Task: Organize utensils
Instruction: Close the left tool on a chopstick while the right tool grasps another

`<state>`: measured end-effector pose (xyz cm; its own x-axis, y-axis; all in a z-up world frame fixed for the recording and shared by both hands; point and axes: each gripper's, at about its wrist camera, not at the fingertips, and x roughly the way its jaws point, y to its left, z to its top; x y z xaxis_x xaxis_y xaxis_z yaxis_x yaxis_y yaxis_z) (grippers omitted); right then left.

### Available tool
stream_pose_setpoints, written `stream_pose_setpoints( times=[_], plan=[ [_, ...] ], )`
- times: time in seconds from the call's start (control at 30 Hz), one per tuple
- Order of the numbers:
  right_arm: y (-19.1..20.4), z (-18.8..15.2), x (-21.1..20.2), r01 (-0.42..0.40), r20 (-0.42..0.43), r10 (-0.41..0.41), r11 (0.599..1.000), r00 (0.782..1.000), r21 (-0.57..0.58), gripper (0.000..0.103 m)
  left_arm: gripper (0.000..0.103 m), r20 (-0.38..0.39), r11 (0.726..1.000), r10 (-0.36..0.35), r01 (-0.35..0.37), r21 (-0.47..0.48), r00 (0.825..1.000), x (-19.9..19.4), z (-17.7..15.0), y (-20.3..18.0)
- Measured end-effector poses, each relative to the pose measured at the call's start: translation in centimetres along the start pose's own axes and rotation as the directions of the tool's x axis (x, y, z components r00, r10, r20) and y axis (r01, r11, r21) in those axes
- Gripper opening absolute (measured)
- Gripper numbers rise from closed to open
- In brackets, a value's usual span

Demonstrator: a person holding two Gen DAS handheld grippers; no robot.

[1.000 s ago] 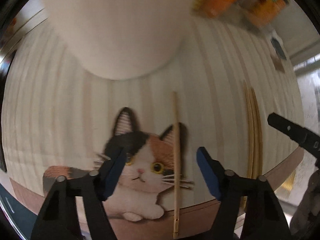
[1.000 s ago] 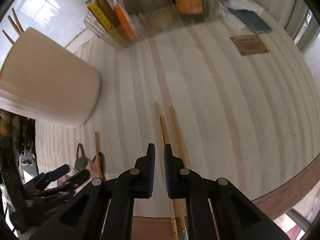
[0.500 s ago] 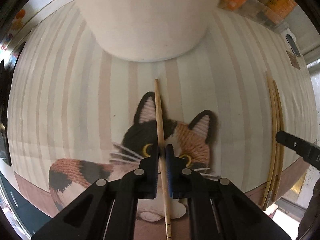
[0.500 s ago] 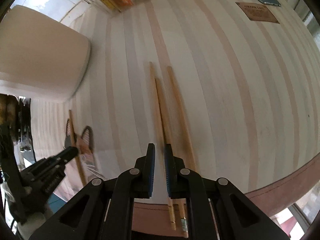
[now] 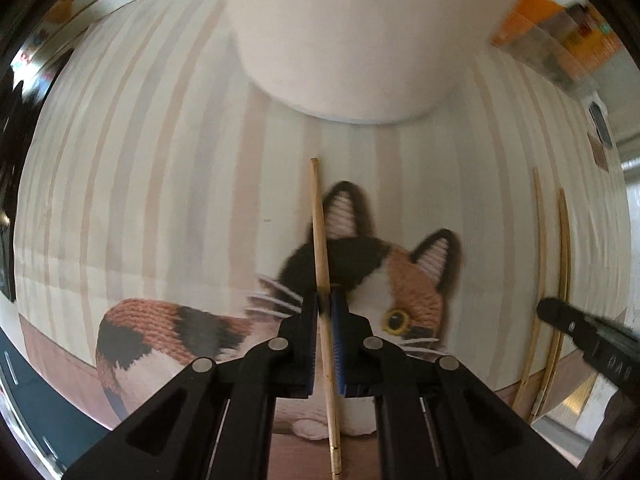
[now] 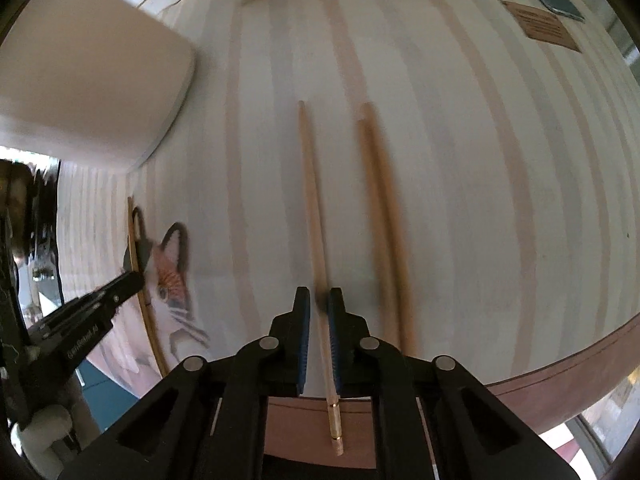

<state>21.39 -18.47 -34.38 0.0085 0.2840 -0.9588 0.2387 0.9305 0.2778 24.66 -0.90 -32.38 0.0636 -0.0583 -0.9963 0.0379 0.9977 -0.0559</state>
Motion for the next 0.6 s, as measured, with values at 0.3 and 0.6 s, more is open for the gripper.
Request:
stream_pose_setpoints(
  times=[0.3,0.6],
  plan=[
    [3.5,-0.2,1.3,0.039,-0.023,-0.041,0.997,0.999,-0.066,0.010,0.005,-0.023,1.000,0.011,-0.011,-0.006,1.000,-0.4,-0.1,4.0],
    [8.7,-0.5,2.8,0.252,0.029,-0.253,0.938,0.967,-0.236,0.010,0.005,-0.019,0.999,0.030,-0.029,0.015,0.999,0.9,-1.5,1.7]
  ],
)
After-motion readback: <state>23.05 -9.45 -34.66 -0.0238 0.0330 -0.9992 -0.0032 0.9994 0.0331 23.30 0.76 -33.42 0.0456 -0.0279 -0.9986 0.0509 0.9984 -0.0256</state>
